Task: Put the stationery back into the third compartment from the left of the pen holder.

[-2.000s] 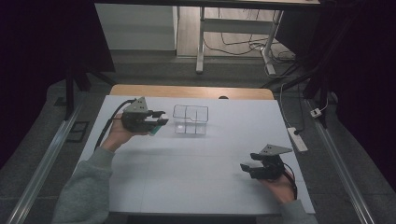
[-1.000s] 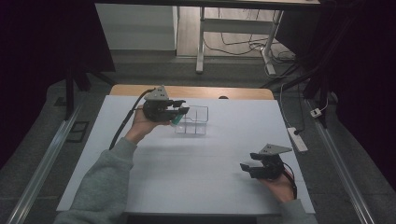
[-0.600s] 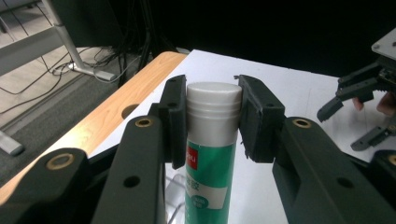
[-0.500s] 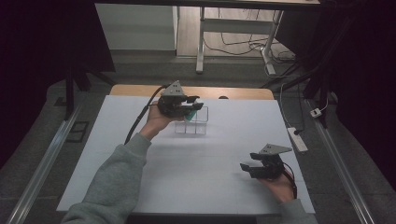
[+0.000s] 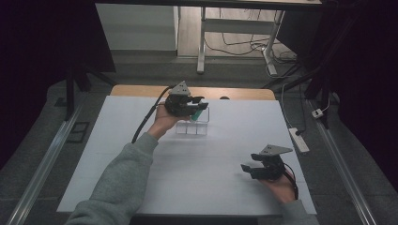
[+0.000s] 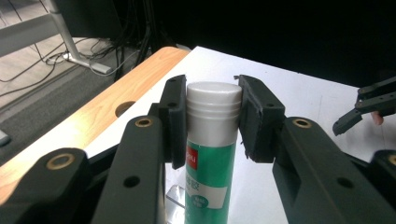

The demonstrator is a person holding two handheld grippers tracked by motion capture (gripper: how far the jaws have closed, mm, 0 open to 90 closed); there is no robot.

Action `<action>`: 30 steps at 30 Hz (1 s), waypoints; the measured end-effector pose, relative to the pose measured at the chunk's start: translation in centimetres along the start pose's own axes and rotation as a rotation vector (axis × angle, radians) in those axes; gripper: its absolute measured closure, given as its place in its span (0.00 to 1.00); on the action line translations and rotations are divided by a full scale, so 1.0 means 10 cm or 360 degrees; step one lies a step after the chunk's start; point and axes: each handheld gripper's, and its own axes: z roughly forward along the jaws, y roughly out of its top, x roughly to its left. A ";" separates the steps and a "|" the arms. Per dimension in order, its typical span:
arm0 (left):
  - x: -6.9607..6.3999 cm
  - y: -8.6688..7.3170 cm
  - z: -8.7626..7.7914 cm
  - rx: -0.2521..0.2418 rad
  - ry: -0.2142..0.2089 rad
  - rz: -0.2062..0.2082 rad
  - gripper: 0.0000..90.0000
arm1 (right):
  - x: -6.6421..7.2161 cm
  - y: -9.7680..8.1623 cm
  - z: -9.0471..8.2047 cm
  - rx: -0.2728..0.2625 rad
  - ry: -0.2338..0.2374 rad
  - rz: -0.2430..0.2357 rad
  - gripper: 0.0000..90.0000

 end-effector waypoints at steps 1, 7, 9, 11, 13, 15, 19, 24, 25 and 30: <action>0.01 0.00 0.02 0.0005 0.0001 -0.0004 0.72 | 0.00 0.00 0.00 0.0002 0.0000 -0.0001 0.37; 0.03 0.02 0.12 0.0012 0.0000 -0.0023 0.72 | 0.00 0.00 -0.01 0.0001 -0.0003 0.0000 0.37; 0.03 0.05 0.14 0.0006 -0.0001 -0.0021 0.72 | 0.00 0.00 -0.01 0.0000 -0.0004 0.0001 0.37; 0.04 0.08 0.17 -0.0002 -0.0010 -0.0029 0.72 | 0.00 0.00 -0.01 0.0002 -0.0003 0.0003 0.37; 0.04 0.10 0.21 -0.0007 -0.0005 -0.0033 0.72 | 0.00 0.00 0.00 0.0004 -0.0001 0.0001 0.37; 0.04 0.12 0.25 -0.0004 -0.0003 -0.0029 0.72 | 0.00 0.00 0.00 0.0005 0.0001 0.0003 0.37; 0.05 0.11 0.31 0.0000 0.0008 -0.0034 0.71 | -0.01 0.00 -0.01 0.0006 -0.0001 0.0005 0.37; 0.10 0.07 0.34 0.0018 0.0025 -0.0063 0.71 | -0.01 0.00 0.00 0.0010 0.0004 0.0003 0.37; 0.10 0.06 0.34 0.0033 0.0050 -0.0064 0.71 | -0.01 0.00 0.00 0.0011 0.0006 0.0003 0.37; 0.11 0.02 0.31 0.0062 0.0043 -0.0124 0.53 | -0.01 0.00 0.00 0.0011 0.0014 0.0002 0.37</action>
